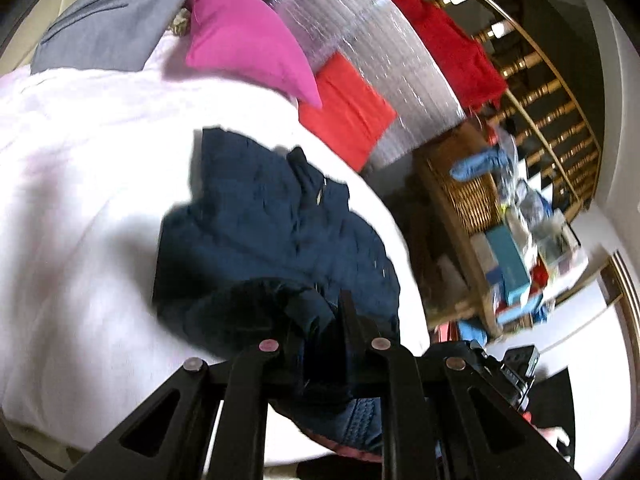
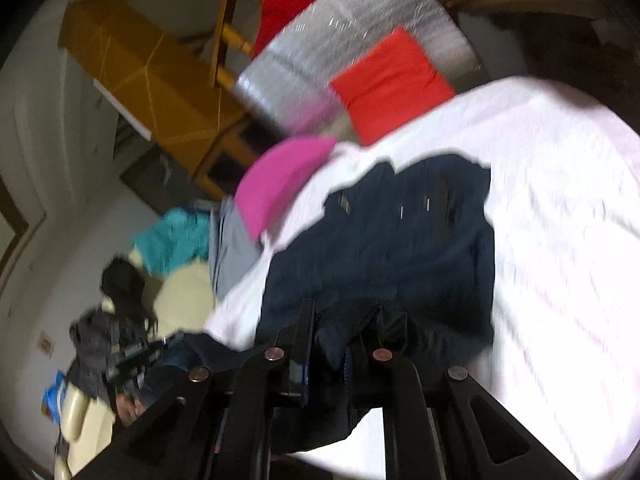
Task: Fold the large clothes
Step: 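Lower the jacket onto the bed and fold it over with both tools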
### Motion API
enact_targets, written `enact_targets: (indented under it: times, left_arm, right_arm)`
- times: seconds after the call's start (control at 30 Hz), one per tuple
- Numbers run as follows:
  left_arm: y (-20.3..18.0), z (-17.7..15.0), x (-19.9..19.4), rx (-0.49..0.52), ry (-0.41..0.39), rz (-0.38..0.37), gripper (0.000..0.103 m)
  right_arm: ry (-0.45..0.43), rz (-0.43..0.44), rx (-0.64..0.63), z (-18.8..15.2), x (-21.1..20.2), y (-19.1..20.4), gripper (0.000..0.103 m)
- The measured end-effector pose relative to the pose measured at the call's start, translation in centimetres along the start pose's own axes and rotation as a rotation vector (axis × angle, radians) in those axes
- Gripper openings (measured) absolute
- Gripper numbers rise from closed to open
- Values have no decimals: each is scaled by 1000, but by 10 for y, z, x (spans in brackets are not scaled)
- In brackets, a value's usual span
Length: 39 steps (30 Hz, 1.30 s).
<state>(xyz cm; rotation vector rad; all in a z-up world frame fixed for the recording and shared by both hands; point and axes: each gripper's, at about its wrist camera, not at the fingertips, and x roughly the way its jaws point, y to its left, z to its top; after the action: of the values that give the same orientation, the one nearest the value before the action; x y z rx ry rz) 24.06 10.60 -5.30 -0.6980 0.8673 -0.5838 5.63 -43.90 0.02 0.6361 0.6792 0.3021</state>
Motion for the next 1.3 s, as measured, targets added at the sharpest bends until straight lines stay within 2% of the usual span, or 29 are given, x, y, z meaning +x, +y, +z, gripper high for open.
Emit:
enact_targets:
  times: [0.23,0.4,0.53,0.77,0.9,1.0,1.03,1.1,1.13,1.17,1.23,1.27,1.3]
  left_arm:
    - [4,62,64,-30,-99,74,15]
    - [30,96,115,-88,-122,96,15]
    - [43,117,155,-92,-126,138,15]
    - [45,147,195,-36,-116,216,16]
    - [63,156,212,-86,-99,214,19]
    - [75,160,218,-155,-79,182,28]
    - [77,162,218,-179,-82,159,33]
    - [76,162,211,-212,-113,91,52]
    - [72,162,204,-214,-160,60,75]
    - [66,161,195,-199,-216,63,89]
    - [52,159,173,-141,-332,76,91]
    - [48,159,168,-130,-347,77,91]
    - [45,159,163,-126,-352,83,92]
  right_arm:
    - [-145,-27,81,79,62,-24,13]
    - [-155,-57,154,119,128,-60,13]
    - [-137,-118,153,136,172,-79,13]
    - [-162,-147,178,159,220,-106,12]
    - [-155,-154,205,164,241,-120,13]
    - [-122,-151,295,165,254,-137,18]
    - [-110,-142,330,164,257,-144,23]
    - [-121,-105,378,164,257,-152,40]
    - [-147,-82,391,164,252,-154,60]
    - [-177,-63,395,165,247,-153,79]
    - [-273,-75,360,165,228,-144,87]
    - [-305,-93,314,167,219,-135,87]
    - [-289,-106,274,169,216,-127,86]
